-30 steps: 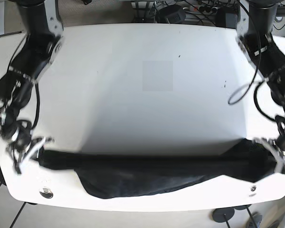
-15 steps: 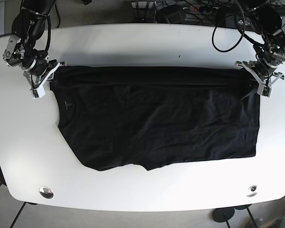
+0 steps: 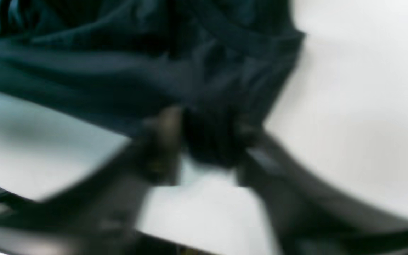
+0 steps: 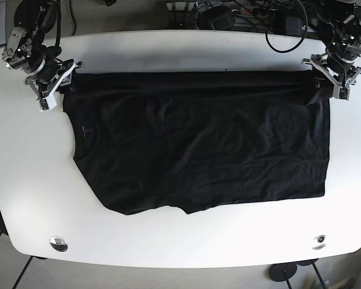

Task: Fold the T-shirt properly

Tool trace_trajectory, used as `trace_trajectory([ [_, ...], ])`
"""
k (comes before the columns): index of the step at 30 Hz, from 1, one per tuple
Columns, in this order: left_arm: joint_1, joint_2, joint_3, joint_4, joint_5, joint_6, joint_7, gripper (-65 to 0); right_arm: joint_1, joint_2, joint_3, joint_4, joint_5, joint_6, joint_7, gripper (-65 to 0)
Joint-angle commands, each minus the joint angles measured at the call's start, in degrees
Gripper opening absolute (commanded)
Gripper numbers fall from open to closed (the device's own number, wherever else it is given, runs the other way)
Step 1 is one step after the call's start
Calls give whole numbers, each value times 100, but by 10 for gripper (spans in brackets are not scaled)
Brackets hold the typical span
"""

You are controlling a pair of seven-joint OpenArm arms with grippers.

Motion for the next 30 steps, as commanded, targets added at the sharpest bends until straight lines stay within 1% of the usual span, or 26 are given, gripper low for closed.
trace_trajectory([
  [1, 99, -120, -39, 430, -182, 49, -158, -336, 0, -37, 130, 406, 116, 20, 109, -168],
  [2, 108, -129, -39, 571, -367, 49, -158, -338, 26, -46, 227, 415, 116, 37, 109, -106],
  [3, 117, -147, -48, 676, -604, 49, -158, -338, 123, -46, 271, 380, 116, 46, 127, -62],
  [4, 117, -173, -65, 720, -938, 49, -158, -338, 369, -46, 280, 257, 89, 46, 127, -29],
  [5, 108, -279, -162, 720, -1167, 49, -158, -338, 624, -46, 262, -7, 89, 46, 135, -33],
  [7, 56, -340, -197, 711, -1237, 49, -158, -338, 1142, -20, 253, -517, 81, 55, 135, -49],
  [9, -261, -331, -197, 711, -1088, 49, -140, -338, 1898, 15, 245, -1431, 81, 55, 135, -78],
  [10, -375, -331, -197, 703, -965, 49, -35, -338, 2224, 24, 245, -1836, 63, 55, 144, -89],
  [12, -560, -331, -197, 703, -710, 49, 229, -338, 2883, 174, 148, -2697, -113, 64, 285, -113],
  [14, -709, -323, -215, 703, -640, 49, 335, -338, 3463, 270, -230, -3497, -456, 64, 680, -117],
  [15, -736, -323, -224, 703, -631, 49, 326, -338, 3824, 393, -467, -3998, -719, 64, 1076, -117],
  [17, -744, -323, -215, 703, -631, 49, 326, -338, 4307, 481, -819, -4886, -983, 72, 1788, -117],
  [18, -736, -323, -215, 703, -631, 49, 326, -338, 4492, 499, -933, -5194, -1071, 72, 2017, -117],
  [19, -736, -323, -215, 694, -631, 49, 326, -338, 4641, 604, -1048, -5501, -1141, 72, 2228, -117],
  [20, -736, -323, -215, 685, -631, 49, 326, -338, 4764, 648, -1171, -5792, -1194, 72, 2465, -117],
  [21, -736, -323, -215, 650, -631, 49, 326, -338, 4914, 648, -1373, -6214, -1238, 72, 2896, -117],
  [23, -736, -323, -224, 536, -631, 49, 326, -338, 4975, 675, -1725, -6759, -1264, 72, 3520, -117],
  [26, -753, -358, -241, 412, -631, 49, 308, -338, 4984, 666, -2103, -7181, -1264, 64, 4021, -117],
  [29, -762, -358, -224, 289, -631, 49, 308, -338, 4958, 604, -2305, -7216, -1256, 64, 4083, -119],
  [30, -771, -367, -206, 140, -622, 49, 308, -338, 4958, 464, -2393, -7216, -1264, 46, 4100, -119],
])
